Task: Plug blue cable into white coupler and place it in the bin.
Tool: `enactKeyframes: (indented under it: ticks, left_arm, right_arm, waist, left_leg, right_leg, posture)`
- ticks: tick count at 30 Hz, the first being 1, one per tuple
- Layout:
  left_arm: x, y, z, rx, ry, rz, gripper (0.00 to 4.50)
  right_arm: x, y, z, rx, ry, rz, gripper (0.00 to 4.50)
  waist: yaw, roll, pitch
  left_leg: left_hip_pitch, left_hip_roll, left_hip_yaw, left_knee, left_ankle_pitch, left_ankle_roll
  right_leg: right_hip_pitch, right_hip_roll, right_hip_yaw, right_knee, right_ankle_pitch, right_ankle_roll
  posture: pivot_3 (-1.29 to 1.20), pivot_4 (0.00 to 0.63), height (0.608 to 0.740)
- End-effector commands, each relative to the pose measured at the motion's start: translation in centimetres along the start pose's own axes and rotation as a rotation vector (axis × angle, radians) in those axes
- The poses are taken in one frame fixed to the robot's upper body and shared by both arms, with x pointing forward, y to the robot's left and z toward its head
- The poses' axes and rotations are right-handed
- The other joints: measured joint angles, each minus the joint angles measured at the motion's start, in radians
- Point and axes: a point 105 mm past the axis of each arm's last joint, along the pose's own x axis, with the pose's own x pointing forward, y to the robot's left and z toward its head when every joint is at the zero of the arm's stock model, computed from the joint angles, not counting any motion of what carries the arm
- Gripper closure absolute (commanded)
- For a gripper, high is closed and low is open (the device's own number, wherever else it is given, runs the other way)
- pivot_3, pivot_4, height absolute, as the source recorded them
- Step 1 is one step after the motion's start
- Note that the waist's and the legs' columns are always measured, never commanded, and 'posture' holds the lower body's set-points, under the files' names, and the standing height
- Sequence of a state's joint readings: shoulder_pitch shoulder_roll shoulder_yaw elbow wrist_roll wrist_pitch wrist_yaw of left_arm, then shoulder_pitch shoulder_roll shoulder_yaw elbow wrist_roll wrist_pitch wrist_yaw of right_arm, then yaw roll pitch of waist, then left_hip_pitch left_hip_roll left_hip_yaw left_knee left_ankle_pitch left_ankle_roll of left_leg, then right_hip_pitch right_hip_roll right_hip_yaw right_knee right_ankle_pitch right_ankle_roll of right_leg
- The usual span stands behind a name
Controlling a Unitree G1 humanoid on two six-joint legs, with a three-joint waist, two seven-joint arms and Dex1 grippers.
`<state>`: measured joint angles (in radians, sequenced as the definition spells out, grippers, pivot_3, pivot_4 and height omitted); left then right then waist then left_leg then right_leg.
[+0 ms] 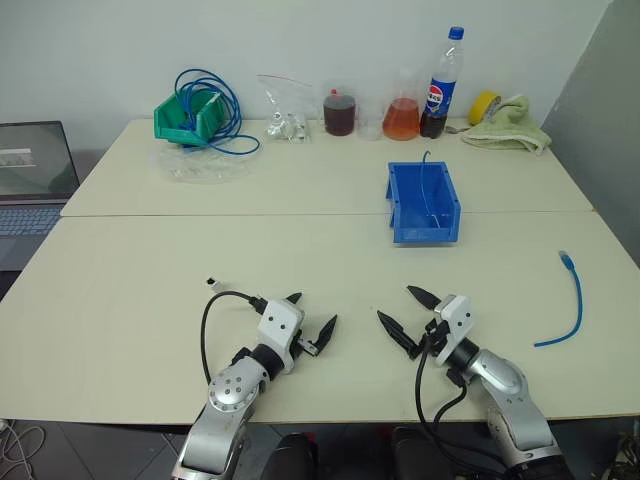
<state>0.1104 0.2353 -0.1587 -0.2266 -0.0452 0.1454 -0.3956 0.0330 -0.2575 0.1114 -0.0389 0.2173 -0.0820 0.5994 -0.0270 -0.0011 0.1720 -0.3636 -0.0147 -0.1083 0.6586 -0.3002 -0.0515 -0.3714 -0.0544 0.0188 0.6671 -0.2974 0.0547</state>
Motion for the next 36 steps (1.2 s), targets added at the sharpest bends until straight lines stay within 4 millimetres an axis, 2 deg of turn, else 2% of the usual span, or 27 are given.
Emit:
enactKeyframes:
  ticks: [1,8,14,20,29,36]
  left_arm:
    - [-0.4,-0.5,-0.3,-0.023,0.009,-0.013,0.07]
    - [-1.0,-0.7,-0.4,0.011,0.02,-0.015,0.07]
    - [-2.3,-1.3,-0.7,0.065,0.043,-0.056,0.07]
    - [-3.5,-2.5,-0.2,-0.026,-0.006,-0.131,0.07]
    - [-3.9,-2.5,0.0,-0.043,-0.012,-0.118,0.07]
    - [-4.2,-2.6,0.9,-0.039,-0.042,-0.143,0.07]
  right_arm:
    - [0.0,0.2,1.0,-0.024,-0.039,-0.001,0.0]
    - [-0.2,0.3,1.0,-0.026,-0.038,0.004,0.0]
    - [-0.1,0.4,0.8,-0.024,-0.035,0.004,0.0]
    - [-0.2,0.6,0.8,-0.019,-0.036,0.006,0.0]
    - [-0.1,0.7,0.6,-0.018,-0.031,0.023,0.0]
    - [-0.1,0.7,0.7,-0.022,-0.034,0.028,0.0]
  waist:
    - [0.0,0.0,0.0]
    - [0.0,0.0,0.0]
    - [-0.001,0.0,0.0]
    - [-0.001,0.0,0.0]
    - [-0.001,0.0,0.0]
    - [-0.001,0.0,0.0]
  left_leg:
    - [0.0,0.0,0.0,0.0,0.0,0.0]
    - [0.0,0.0,0.0,0.0,0.0,0.0]
    - [0.0,0.0,0.0,0.0,0.0,0.0]
    - [0.0,0.0,0.0,0.0,0.0,0.0]
    - [0.0,0.005,0.001,0.0,0.0,0.0]
    - [0.0,0.005,0.001,0.0,0.0,0.0]
  right_leg:
    - [0.0,0.0,0.0,0.0,0.0,0.0]
    - [0.0,0.0,0.0,0.0,0.0,0.0]
    - [0.0,0.0,0.0,0.0,0.0,0.0]
    - [0.0,0.0,0.0,-0.001,0.0,0.0]
    - [0.0,0.0,0.0,-0.001,0.0,0.0]
    - [0.0,0.001,0.0,-0.001,0.0,0.0]
  posture:
    - [0.0,0.15,0.74]
    - [0.0,0.15,0.74]
    - [0.0,0.15,0.74]
    - [0.0,0.15,0.74]
    - [0.0,0.15,0.74]
    - [0.0,0.15,0.74]
